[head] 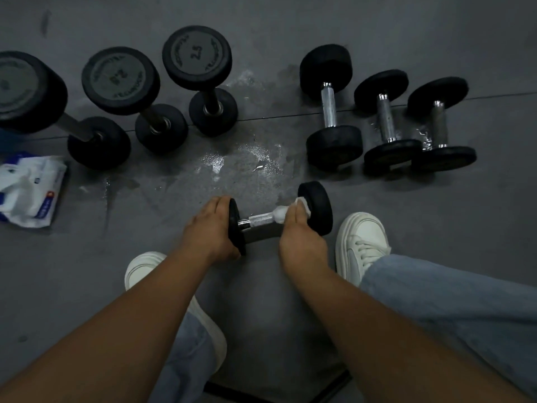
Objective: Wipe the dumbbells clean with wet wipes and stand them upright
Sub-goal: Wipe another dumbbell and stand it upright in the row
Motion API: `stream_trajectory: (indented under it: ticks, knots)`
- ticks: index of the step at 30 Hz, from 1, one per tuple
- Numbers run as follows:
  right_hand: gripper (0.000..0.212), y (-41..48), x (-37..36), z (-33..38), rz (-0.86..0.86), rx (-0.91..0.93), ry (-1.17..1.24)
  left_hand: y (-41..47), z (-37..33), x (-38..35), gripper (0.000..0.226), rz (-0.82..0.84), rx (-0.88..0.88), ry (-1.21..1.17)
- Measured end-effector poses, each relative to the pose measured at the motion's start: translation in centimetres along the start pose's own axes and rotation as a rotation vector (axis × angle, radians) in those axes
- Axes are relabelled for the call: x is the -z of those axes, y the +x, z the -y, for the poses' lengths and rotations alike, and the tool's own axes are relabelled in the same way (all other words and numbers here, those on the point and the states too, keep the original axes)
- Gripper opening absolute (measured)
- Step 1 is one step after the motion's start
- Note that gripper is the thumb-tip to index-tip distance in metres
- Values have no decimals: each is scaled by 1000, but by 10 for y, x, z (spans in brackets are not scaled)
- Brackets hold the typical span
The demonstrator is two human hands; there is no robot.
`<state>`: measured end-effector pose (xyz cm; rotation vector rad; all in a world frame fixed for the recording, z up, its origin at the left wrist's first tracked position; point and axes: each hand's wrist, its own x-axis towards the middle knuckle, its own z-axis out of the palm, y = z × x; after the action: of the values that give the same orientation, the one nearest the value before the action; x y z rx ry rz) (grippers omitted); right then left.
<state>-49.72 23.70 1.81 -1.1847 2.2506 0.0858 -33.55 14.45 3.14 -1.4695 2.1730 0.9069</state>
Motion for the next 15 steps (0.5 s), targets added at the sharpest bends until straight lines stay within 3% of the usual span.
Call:
stream_trajectory:
  ticks: [3, 7, 10, 12, 13, 15]
  knots:
    - [54, 5, 8, -3, 4, -14, 157, 1, 0, -1, 127, 4, 5, 16]
    - [70, -20, -2, -10, 52, 28, 169, 2, -1, 2, 125, 18, 6, 26]
    - [60, -6, -8, -9, -73, 24, 228, 5, 1, 2, 123, 30, 19, 8]
    - [47, -9, -15, 3, -130, 127, 167, 5, 0, 2, 124, 37, 18, -12]
    - [49, -14, -17, 7, -112, 199, 137, 5, 1, 2, 124, 32, 14, -19]
    - [55, -16, -20, 3, -77, 166, 212, 5, 1, 1, 124, 29, 12, -20]
